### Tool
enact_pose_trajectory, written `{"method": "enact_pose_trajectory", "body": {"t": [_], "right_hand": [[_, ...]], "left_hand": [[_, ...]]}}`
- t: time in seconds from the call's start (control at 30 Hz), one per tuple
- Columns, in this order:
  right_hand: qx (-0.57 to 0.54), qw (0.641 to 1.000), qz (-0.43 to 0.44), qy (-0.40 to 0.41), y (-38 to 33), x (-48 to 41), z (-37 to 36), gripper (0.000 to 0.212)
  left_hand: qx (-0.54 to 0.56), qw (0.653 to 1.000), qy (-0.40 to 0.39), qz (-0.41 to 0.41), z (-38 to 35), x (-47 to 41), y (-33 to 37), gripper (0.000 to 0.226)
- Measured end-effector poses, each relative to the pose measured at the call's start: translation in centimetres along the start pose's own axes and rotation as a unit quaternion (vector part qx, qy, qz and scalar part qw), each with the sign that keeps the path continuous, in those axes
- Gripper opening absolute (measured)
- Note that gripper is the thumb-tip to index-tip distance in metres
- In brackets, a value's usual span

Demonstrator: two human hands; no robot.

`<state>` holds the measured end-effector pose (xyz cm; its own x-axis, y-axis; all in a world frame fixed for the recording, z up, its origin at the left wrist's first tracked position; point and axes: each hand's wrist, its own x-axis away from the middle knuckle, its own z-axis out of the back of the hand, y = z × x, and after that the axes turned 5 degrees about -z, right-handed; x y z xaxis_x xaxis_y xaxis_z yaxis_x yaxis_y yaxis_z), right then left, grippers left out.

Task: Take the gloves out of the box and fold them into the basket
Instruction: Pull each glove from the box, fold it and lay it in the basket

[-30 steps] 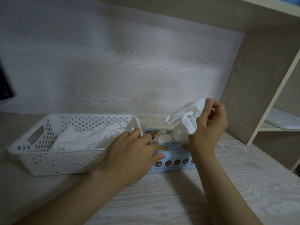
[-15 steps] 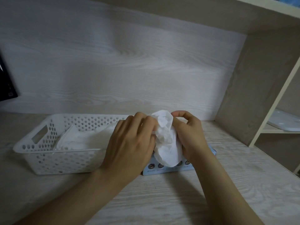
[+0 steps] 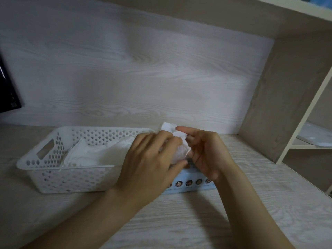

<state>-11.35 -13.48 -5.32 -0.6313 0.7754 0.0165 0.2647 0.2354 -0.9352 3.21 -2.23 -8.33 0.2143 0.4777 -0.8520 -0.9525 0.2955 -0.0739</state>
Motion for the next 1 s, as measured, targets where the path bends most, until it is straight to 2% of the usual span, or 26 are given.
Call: {"method": "enact_pose_trajectory", "body": {"t": [0.07,0.17,0.23,0.33,0.57,0.63,0.9,1.0], "right_hand": [[0.038,0.999,0.034,-0.007,0.0,0.4,-0.3,0.047],[0.152,0.981,0.102,0.064,0.0,0.8,-0.8,0.041],[0.267,0.945,0.152,0.109,0.2,0.8,-0.8,0.044],[0.417,0.879,0.185,0.139,0.7,0.3,-0.6,0.037],[0.499,0.796,0.329,0.1,1.8,-0.2,-0.5,0.013],[0.49,0.792,0.352,0.094,1.8,0.0,-0.7,0.011],[0.422,0.831,0.352,0.083,1.6,0.7,-1.2,0.018],[0.443,0.836,0.314,0.078,1.4,1.0,-1.0,0.026]], "left_hand": [[0.009,0.999,0.033,0.028,0.2,-0.2,-0.2,0.012],[0.062,0.992,0.04,0.106,0.6,-0.3,-0.5,0.011],[0.098,0.982,0.054,0.152,0.9,-0.6,-0.7,0.015],[0.153,0.967,0.082,0.184,1.3,-1.2,-1.0,0.018],[0.26,0.939,0.05,0.218,1.9,-1.5,-1.3,0.022],[0.271,0.934,0.041,0.228,1.9,-1.5,-1.1,0.018],[0.238,0.937,0.038,0.253,1.1,-1.2,-2.3,0.01],[0.249,0.93,0.03,0.268,1.2,-1.2,-2.9,0.012]]}}
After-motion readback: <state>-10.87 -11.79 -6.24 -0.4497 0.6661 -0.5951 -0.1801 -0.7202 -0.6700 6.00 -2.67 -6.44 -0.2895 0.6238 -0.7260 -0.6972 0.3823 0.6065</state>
